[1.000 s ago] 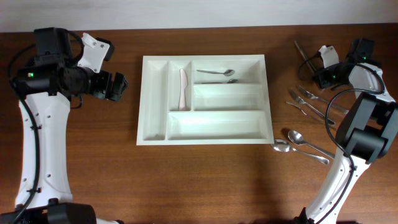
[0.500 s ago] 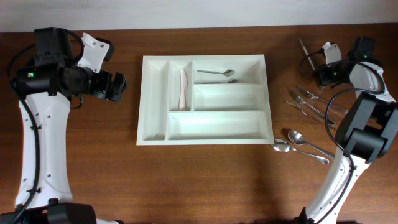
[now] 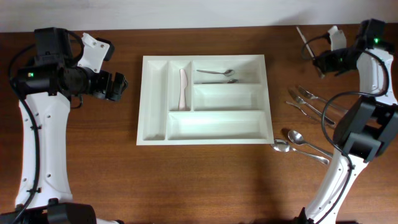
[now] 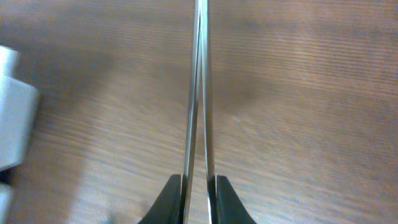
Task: Pack container
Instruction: 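Carry the tongs into the tray's left compartment beside the knife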
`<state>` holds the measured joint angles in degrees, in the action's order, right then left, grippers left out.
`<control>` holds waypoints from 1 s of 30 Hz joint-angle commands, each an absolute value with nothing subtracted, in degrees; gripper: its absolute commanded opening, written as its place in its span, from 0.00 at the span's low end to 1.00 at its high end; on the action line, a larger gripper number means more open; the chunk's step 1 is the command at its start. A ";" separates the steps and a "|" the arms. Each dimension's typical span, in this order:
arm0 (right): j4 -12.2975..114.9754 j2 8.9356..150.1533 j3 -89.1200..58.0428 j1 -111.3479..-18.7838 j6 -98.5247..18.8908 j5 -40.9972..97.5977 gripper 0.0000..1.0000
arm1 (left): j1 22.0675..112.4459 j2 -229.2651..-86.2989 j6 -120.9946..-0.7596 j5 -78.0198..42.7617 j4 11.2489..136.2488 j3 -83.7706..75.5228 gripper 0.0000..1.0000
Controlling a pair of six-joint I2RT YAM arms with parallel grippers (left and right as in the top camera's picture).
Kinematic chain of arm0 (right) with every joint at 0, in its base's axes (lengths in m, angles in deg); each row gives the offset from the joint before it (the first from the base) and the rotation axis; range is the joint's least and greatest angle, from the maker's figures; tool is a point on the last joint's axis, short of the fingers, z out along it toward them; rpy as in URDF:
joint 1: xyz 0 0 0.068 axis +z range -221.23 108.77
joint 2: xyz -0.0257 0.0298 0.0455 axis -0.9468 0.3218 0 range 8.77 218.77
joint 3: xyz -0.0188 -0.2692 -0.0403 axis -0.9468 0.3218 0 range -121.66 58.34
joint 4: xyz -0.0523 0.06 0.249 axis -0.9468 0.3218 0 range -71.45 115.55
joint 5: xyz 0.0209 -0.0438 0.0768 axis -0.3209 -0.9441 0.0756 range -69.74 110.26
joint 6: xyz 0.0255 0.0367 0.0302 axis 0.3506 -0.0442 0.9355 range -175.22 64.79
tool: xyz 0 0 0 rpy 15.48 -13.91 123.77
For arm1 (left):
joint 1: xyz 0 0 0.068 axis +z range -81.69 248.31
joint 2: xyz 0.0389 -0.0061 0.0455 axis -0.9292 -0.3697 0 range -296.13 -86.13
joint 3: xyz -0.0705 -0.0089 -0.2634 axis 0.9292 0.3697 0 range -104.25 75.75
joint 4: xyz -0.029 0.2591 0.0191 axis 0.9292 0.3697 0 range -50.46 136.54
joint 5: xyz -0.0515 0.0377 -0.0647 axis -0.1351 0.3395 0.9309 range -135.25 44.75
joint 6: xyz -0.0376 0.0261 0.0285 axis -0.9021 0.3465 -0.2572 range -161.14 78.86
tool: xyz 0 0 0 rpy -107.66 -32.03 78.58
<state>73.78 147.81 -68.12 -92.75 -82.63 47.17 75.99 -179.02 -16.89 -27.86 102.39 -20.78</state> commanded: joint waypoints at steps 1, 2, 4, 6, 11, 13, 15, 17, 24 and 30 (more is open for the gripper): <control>77.25 145.59 -73.65 -89.36 -82.31 53.38 0.04 | 75.99 -177.40 -16.15 -27.22 102.39 -21.00 0.99; 79.24 145.37 -75.24 -88.33 -82.31 54.50 0.04 | 75.99 -177.40 -16.15 -27.22 102.39 -21.00 0.99; 82.67 145.08 -78.24 -86.32 -82.29 56.29 0.04 | 75.99 -177.40 -16.17 -27.22 102.39 -21.00 0.99; 86.04 145.08 -81.16 -83.90 -82.02 57.71 0.04 | 75.99 -177.40 -16.17 -27.22 102.39 -21.00 0.99; 89.25 145.08 -83.87 -75.59 -73.87 58.01 0.04 | 75.99 -177.40 -16.17 -27.22 102.39 -21.00 0.99; 89.29 145.10 -83.79 -72.18 -70.11 57.99 0.04 | 75.99 -177.40 -16.17 -27.22 102.39 -21.00 0.99; 89.01 145.10 -83.48 -68.27 -66.33 57.67 0.04 | 75.99 -177.40 -16.17 -27.22 102.39 -21.00 0.99; 87.79 145.10 -83.42 -62.34 -55.82 52.55 0.04 | 75.99 -177.40 -16.17 -27.22 102.39 -21.00 0.99; 86.93 145.10 -83.42 -49.89 -42.05 43.13 0.04 | 75.99 -177.40 -16.15 -27.22 102.39 -21.00 0.99; 88.03 145.17 -83.20 -43.04 -31.56 33.05 0.04 | 75.99 -177.40 -16.17 -27.22 102.39 -21.00 0.99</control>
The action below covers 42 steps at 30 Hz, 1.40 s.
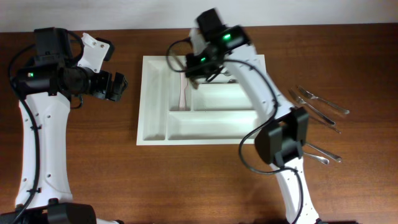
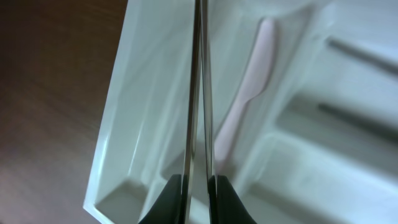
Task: Pack container
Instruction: 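Carry the tongs into the tray's left compartment beside the knife, then open the right gripper and withdraw it toward the forks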
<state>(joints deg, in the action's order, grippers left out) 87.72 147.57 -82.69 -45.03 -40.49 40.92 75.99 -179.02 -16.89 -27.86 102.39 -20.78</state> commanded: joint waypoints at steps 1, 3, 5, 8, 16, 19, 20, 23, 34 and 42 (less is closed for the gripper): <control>88.05 145.21 -83.20 -42.21 -30.13 32.29 0.04 | 75.99 -177.40 -16.17 -27.22 102.39 -21.00 0.99; 88.00 145.24 -83.17 -40.84 -27.42 31.98 0.04 | 75.99 -177.40 -16.17 -27.22 102.39 -21.00 0.99; 87.94 145.34 -82.98 -39.57 -25.68 32.01 0.04 | 75.99 -177.40 -16.17 -27.22 102.39 -21.00 0.99; 88.00 145.59 -82.32 -37.69 -25.52 31.98 0.04 | 75.99 -177.40 -16.17 -27.20 102.39 -21.00 0.99; 88.20 146.07 -81.80 -33.12 -23.75 30.02 0.04 | 75.99 -177.40 -16.17 -27.22 102.39 -21.00 0.99; 88.42 146.09 -81.80 -31.77 -23.16 29.82 0.04 | 75.99 -177.40 -16.17 -27.22 102.39 -21.00 0.99; 88.44 146.09 -81.80 -31.50 -23.16 29.82 0.04 | 75.99 -177.40 -16.17 -27.22 102.39 -21.00 0.99; 88.40 146.09 -81.80 -31.11 -23.18 29.88 0.28 | 75.99 -177.40 -16.17 -27.22 102.39 -21.00 0.99; 90.93 143.99 -83.77 -35.05 -23.42 30.10 0.72 | 75.99 -177.40 -16.17 -27.22 102.39 -21.00 0.99; 93.40 138.74 -85.80 -47.02 -25.28 29.97 0.71 | 75.99 -177.40 -16.15 -27.22 102.39 -21.00 0.99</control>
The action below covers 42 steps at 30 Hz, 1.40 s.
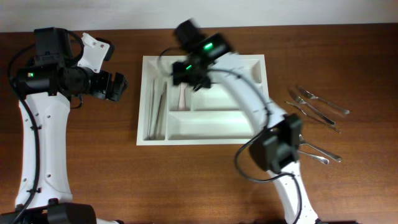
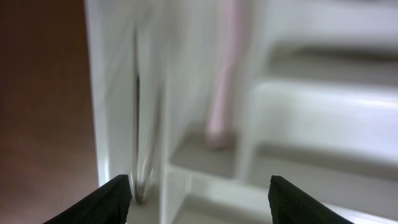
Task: Pack container
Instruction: 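Open the right gripper and withdraw it toward the forks, then lower the right gripper onto a silver fork and grasp it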
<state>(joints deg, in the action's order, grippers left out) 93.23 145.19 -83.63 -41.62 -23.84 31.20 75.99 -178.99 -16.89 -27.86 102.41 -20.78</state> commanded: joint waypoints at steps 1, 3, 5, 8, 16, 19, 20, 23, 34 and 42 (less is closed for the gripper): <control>93.45 138.15 -85.80 -48.84 -26.29 29.71 0.71 | 75.99 -177.40 -16.17 -27.22 102.39 -21.00 0.99; 93.56 136.91 -85.80 -53.73 -29.30 29.40 0.72 | 75.99 -177.40 -16.15 -27.22 102.39 -21.00 0.99; 93.73 136.23 -85.80 -58.72 -32.93 29.43 0.72 | 75.99 -177.40 -16.15 -27.22 102.39 -21.00 0.99; 94.23 136.10 -85.80 -66.93 -38.59 29.45 0.75 | 75.99 -177.40 -16.15 -27.20 102.39 -21.00 0.99; 95.37 136.23 -85.71 -82.87 -62.11 29.45 0.75 | 75.99 -177.40 -16.17 -27.22 102.39 -21.00 0.99; 96.77 136.54 -85.45 -86.34 -74.26 29.43 0.75 | 75.99 -177.40 -16.17 -27.20 102.39 -21.00 0.99; 97.84 136.78 -85.36 -87.61 -80.71 29.40 0.75 | 75.99 -177.40 -16.15 -27.22 102.39 -21.00 0.99; 98.32 136.80 -84.09 -89.40 -87.12 29.21 0.75 | 75.99 -177.40 -16.17 -27.22 102.39 -21.00 0.99; 90.98 136.86 -68.84 -91.87 -91.36 28.60 0.74 | 75.99 -177.40 -16.17 -27.22 102.39 -21.00 0.99; 83.30 136.86 -56.88 -91.90 -93.26 28.57 0.70 | 75.99 -177.40 -16.17 -27.22 102.39 -21.00 0.99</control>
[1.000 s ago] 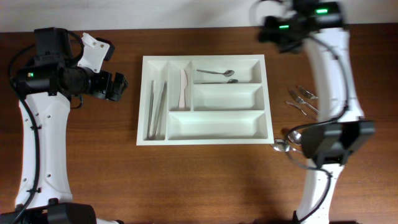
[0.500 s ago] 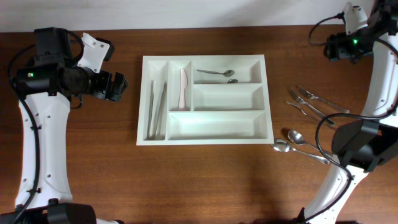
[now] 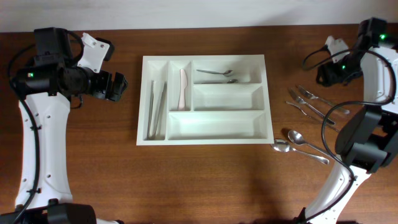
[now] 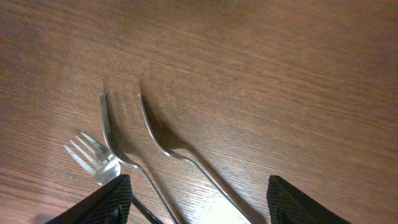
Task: Pack container
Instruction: 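Lower the right gripper onto a silver fork and grasp it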
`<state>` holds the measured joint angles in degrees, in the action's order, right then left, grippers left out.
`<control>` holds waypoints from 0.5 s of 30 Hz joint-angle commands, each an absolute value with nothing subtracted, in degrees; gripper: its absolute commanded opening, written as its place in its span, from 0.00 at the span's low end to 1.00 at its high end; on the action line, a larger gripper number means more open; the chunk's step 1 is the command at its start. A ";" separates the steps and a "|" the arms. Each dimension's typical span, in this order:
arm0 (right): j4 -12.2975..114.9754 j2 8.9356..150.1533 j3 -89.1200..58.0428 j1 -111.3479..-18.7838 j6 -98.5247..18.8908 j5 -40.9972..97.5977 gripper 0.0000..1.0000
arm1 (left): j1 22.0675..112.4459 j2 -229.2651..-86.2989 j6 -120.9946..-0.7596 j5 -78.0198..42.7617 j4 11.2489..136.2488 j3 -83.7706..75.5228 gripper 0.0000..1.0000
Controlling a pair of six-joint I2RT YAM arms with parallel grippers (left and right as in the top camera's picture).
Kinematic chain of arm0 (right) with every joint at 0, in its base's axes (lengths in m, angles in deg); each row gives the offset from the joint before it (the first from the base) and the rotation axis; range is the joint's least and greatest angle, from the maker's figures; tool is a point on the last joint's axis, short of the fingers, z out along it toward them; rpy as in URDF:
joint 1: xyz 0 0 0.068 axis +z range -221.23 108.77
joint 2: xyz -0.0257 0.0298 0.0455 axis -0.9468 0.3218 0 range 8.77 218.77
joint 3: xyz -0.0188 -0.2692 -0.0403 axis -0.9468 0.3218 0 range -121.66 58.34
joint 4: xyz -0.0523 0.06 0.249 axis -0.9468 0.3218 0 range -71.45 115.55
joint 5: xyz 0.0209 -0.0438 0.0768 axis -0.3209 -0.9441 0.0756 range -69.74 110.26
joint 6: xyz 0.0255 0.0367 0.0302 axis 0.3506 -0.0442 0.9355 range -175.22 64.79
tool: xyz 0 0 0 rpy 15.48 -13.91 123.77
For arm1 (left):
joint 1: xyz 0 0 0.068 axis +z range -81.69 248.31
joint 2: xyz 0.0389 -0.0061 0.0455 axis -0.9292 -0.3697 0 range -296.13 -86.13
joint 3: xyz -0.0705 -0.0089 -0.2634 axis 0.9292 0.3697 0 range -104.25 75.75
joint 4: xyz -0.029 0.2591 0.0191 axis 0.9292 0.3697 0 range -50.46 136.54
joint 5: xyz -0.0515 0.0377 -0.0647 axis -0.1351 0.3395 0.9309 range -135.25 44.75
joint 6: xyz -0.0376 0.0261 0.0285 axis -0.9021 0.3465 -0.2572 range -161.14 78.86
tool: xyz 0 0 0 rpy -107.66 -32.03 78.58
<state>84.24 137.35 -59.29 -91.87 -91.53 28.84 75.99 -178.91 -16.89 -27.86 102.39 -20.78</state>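
The white compartment tray (image 3: 268, 99) lies mid-table. Metal tongs (image 3: 155, 107) rest in its leftmost slot, a pink knife (image 3: 182, 87) in the slot beside it, and spoons (image 3: 214, 73) in the top right section. My right gripper (image 3: 324, 73) (image 4: 199, 208) hangs open and empty over the table right of the tray, just above the loose forks (image 3: 311, 101). The right wrist view shows a fork head (image 4: 93, 160) and a thin utensil handle (image 4: 186, 158) lying below, between my fingers (image 4: 112, 199). My left gripper (image 3: 115, 86) hovers left of the tray, its jaws unclear.
Two loose spoons (image 3: 298, 143) lie on the wooden table at the tray's lower right corner. The tray's middle right and long bottom sections hold nothing. The table's far edge runs just behind the tray.
My right gripper was open over the tray's left slots with the tongs lying there. Now it is open over the forks at the table's right. The left arm has not moved.
My right gripper first held the tongs at the far right of the table, then held them over the tray's left part. After that it stood open with the tongs lying in the leftmost slot. Now it is back at the right, above the forks.
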 commanded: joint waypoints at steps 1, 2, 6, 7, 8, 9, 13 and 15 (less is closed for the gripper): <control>83.13 136.86 -56.01 -91.90 -93.69 28.57 0.70 | 75.99 -177.40 -16.15 -27.22 102.39 -21.00 0.99; 83.02 136.86 -55.22 -91.90 -94.02 28.57 0.70 | 75.99 -177.40 -16.17 -27.22 102.39 -21.00 0.99; 80.75 136.86 -51.90 -91.90 -94.48 28.57 0.69 | 75.99 -177.40 -16.17 -27.22 102.39 -21.00 0.99; 79.83 136.86 -50.87 -91.90 -94.70 28.57 0.69 | 75.99 -177.40 -16.15 -27.20 102.39 -21.00 0.99; 78.85 136.86 -49.69 -91.90 -95.14 28.57 0.68 | 75.99 -177.40 -16.17 -27.22 102.39 -21.00 0.99; 77.91 136.86 -48.71 -91.90 -95.31 28.57 0.68 | 75.99 -177.40 -16.17 -27.22 102.39 -21.00 0.99; 73.62 136.86 -44.90 -91.90 -95.31 28.55 0.67 | 75.99 -177.40 -16.17 -27.20 102.39 -21.00 0.99; 73.18 136.86 -44.27 -91.90 -95.31 28.55 0.64 | 75.99 -177.40 -16.17 -27.20 102.39 -21.00 0.99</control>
